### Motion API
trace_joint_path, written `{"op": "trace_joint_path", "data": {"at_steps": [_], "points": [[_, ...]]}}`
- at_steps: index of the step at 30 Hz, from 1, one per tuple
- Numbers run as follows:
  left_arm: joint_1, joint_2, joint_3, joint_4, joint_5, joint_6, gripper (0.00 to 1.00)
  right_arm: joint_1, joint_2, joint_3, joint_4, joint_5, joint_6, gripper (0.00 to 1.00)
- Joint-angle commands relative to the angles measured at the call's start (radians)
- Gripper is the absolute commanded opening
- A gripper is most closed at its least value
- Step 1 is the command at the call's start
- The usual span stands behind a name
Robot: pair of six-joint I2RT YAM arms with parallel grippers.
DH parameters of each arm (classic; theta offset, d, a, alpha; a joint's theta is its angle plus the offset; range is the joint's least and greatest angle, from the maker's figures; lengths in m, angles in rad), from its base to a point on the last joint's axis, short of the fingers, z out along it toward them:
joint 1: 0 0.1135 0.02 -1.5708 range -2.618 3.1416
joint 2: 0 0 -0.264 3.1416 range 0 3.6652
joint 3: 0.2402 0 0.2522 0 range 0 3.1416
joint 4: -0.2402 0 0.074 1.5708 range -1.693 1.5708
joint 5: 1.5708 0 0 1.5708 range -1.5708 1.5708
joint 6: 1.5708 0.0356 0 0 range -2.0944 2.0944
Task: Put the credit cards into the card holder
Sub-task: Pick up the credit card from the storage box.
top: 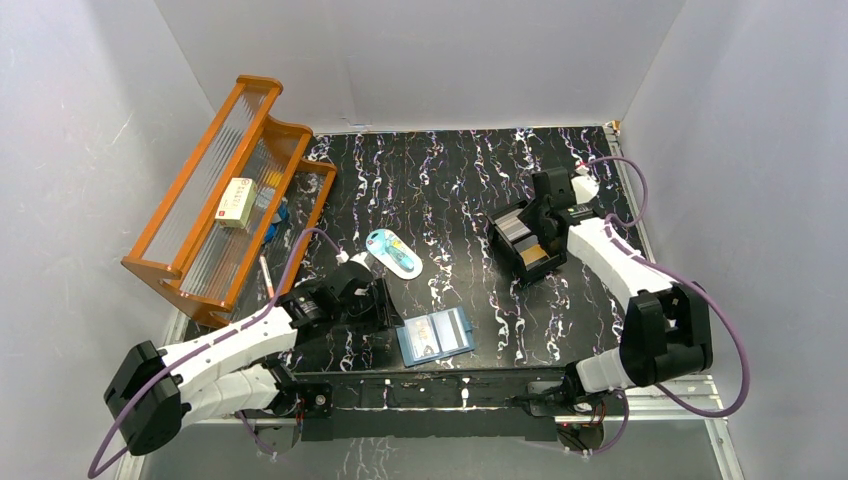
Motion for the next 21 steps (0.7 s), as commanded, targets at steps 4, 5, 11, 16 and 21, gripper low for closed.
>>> {"op": "trace_joint_path", "data": {"at_steps": [4,5,11,16,21], "points": [[-0.004,-0.033,0.0,-0.037,-0.015,0.009,0.47,-0.055,0.037,-0.067,0.15,0.016,0.094,0.49],[-0.004,-0.034,-0.002,-0.037,-0.014,0.008,0.47,-0.06,0.042,-0.073,0.165,0.004,0.104,0.49],[-0.004,-0.04,-0.011,-0.036,-0.013,-0.002,0.48,-0.07,0.068,-0.126,0.274,-0.044,0.144,0.53],[-0.004,-0.037,-0.015,-0.033,-0.009,-0.01,0.48,-0.07,0.096,-0.158,0.331,-0.078,0.171,0.57],[-0.005,-0.032,-0.015,-0.032,-0.01,-0.014,0.48,-0.07,0.113,-0.186,0.385,-0.107,0.178,0.57]]}}
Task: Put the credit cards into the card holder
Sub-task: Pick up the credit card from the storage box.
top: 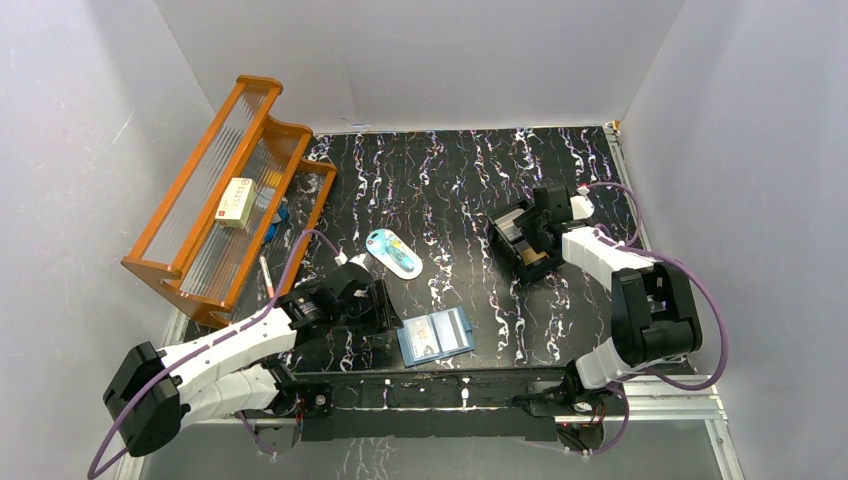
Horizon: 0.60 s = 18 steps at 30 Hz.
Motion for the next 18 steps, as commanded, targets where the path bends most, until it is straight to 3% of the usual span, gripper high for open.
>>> {"op": "trace_joint_path", "data": {"at_steps": [1,9,18], "points": [[-0.004,-0.016,-0.003,-0.016,-0.007,-0.006,0.48,-0.003,0.014,-0.024,0.105,-0.022,0.026,0.57],[-0.005,-0.009,-0.013,-0.01,-0.005,-0.016,0.48,-0.004,0.016,-0.075,0.17,-0.029,0.008,0.54],[-0.004,-0.007,-0.016,-0.007,-0.005,-0.018,0.48,-0.002,-0.024,-0.111,0.197,0.003,0.015,0.39]]}}
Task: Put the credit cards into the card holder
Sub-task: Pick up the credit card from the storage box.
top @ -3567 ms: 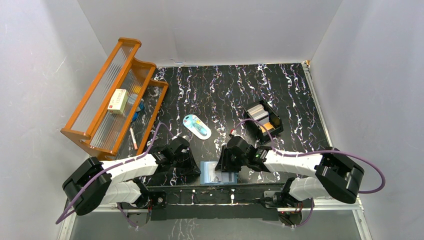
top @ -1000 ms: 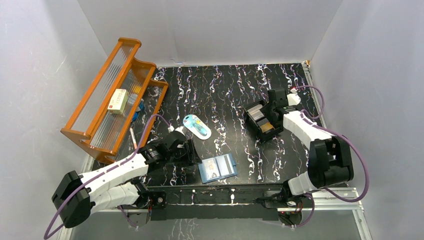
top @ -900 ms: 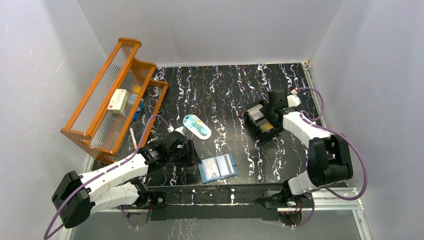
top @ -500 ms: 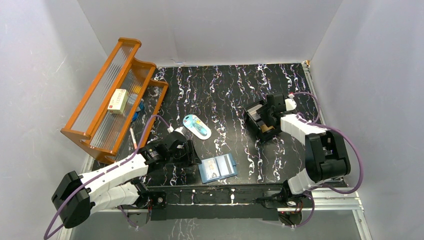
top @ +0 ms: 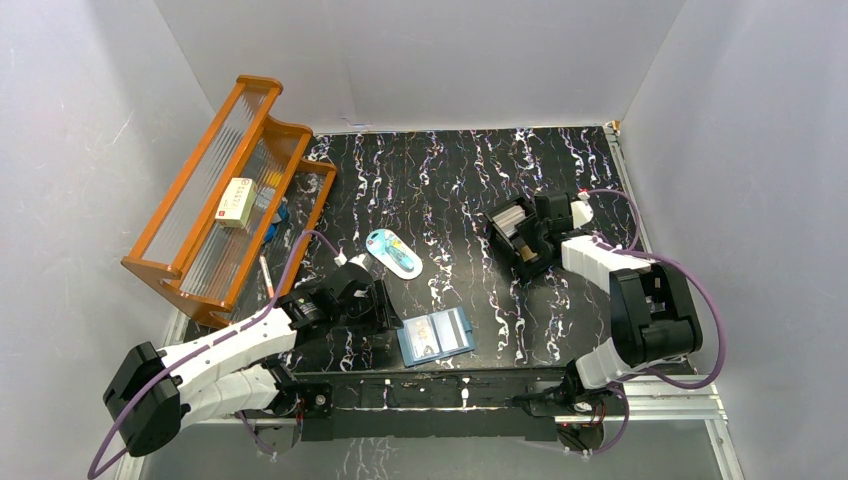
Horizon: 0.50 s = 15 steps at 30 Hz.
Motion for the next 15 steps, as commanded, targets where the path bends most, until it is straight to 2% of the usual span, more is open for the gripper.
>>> {"op": "trace_joint_path", "data": {"at_steps": [1,7,15], "points": [[-0.005,-0.007,-0.014,-0.008,-0.005,-0.003,0.48,-0.002,-0.037,-0.022,0.025,0.034,0.001,0.37],[-0.005,-0.006,-0.016,-0.003,0.0,-0.005,0.48,-0.002,-0.045,-0.026,0.024,0.039,0.008,0.28],[-0.005,-0.01,-0.019,-0.002,-0.001,-0.007,0.48,-0.002,-0.063,-0.02,-0.002,0.055,0.014,0.24]]}}
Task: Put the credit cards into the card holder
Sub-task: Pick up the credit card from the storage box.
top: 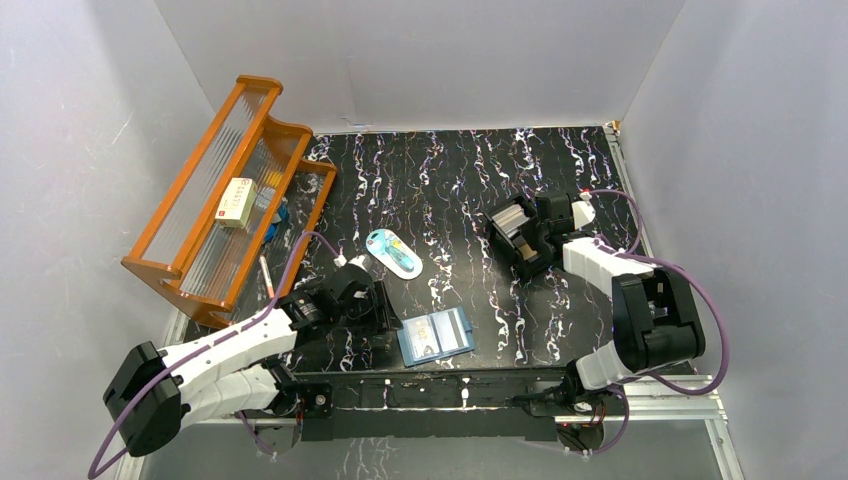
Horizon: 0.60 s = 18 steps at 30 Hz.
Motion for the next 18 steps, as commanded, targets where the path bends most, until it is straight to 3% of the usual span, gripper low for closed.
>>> {"op": "trace_joint_path", "data": {"at_steps": [1,18], "points": [[-0.005,-0.01,-0.012,-0.01,-0.001,-0.003,0.48,-0.003,-0.036,-0.002,-0.018,0.036,0.01,0.23],[-0.005,-0.006,-0.008,-0.003,0.005,-0.001,0.48,-0.002,-0.106,0.023,-0.151,0.036,0.04,0.13]]}}
